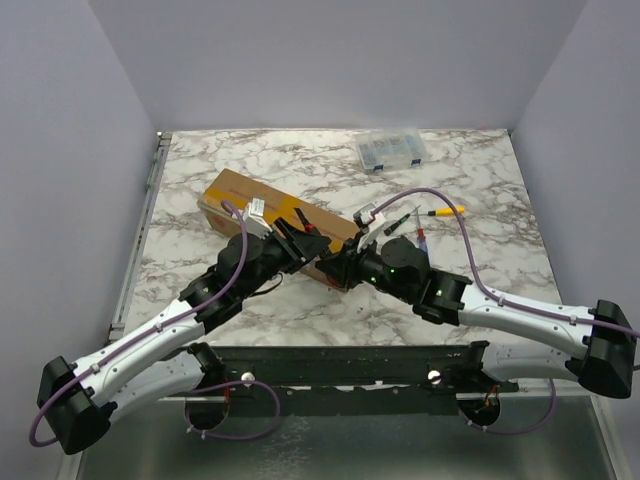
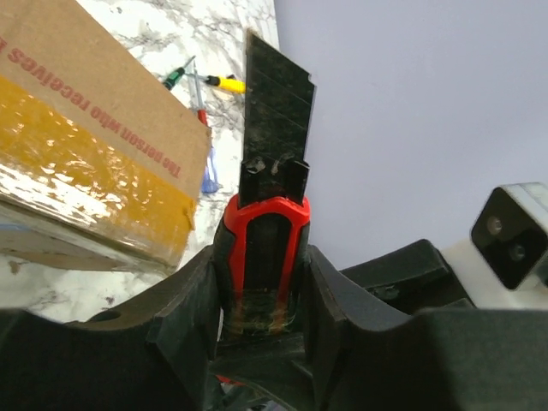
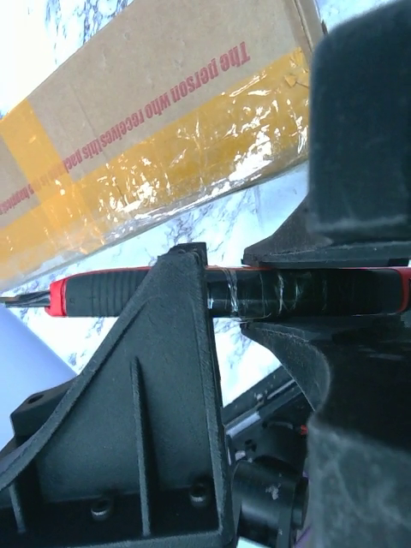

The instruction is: Unpack the express box

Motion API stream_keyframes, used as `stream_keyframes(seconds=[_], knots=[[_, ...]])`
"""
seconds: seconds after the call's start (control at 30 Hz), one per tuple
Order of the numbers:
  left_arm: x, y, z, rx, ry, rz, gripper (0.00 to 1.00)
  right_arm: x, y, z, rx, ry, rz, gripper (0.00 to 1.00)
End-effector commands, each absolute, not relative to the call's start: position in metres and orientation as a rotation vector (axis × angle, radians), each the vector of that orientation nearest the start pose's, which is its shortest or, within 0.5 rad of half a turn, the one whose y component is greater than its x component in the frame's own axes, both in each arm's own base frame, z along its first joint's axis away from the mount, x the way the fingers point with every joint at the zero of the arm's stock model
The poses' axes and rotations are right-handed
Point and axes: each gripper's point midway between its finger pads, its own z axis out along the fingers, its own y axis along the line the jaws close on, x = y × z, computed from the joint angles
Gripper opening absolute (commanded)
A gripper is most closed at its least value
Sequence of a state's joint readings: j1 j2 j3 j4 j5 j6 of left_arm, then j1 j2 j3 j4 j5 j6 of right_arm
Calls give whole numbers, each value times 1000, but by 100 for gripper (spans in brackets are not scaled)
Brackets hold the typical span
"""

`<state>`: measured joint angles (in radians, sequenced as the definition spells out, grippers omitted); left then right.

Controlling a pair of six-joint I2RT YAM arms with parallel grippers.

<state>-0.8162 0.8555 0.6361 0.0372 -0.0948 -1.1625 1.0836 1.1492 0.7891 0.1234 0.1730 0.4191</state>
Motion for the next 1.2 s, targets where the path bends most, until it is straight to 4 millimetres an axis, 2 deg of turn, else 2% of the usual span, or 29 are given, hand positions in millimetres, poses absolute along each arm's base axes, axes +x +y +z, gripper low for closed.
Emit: stream_keyframes(seconds=[0.0,0.1,0.17,0.27,0.47,0.53,0.73,0.8,0.83,0.87,0.93,0.97,1.1,1.17], knots=[[211,-268,307,-347,1798,-1432,63,184,344,260,-451,1740,1101,0],[204,-264,322,-298,1723,-1487,87,173,342,273,-464,1673,1254,0],[198,-262,332,-279,1650,-1545,93,168,338,281,-469,1628,1329,0],[194,-257,342,-288,1571,-1607,94,160,333,297,-495,1553,1451,0],[185,-275,347,-175,1593,-1675,84,150,331,321,-499,1460,1609,0],[183,-279,349,-148,1587,-1690,78,150,335,324,-488,1467,1639,0],[189,-277,358,-104,1555,-1623,45,148,342,322,-513,1493,1672,0],[191,-277,356,-91,1564,-1591,38,148,341,319,-505,1506,1669,0],[192,-276,355,-87,1568,-1576,31,150,340,317,-489,1518,1665,0],[193,-276,352,-90,1576,-1563,20,152,340,314,-473,1531,1654,0],[194,-275,346,-100,1591,-1556,6,157,340,307,-460,1561,1621,1],[194,-275,344,-102,1597,-1555,0,160,340,303,-454,1589,1594,5],[200,-273,334,-121,1637,-1498,0,175,343,282,-534,1705,1418,51],[208,-271,327,-139,1687,-1421,0,182,342,270,-562,1772,1324,67]])
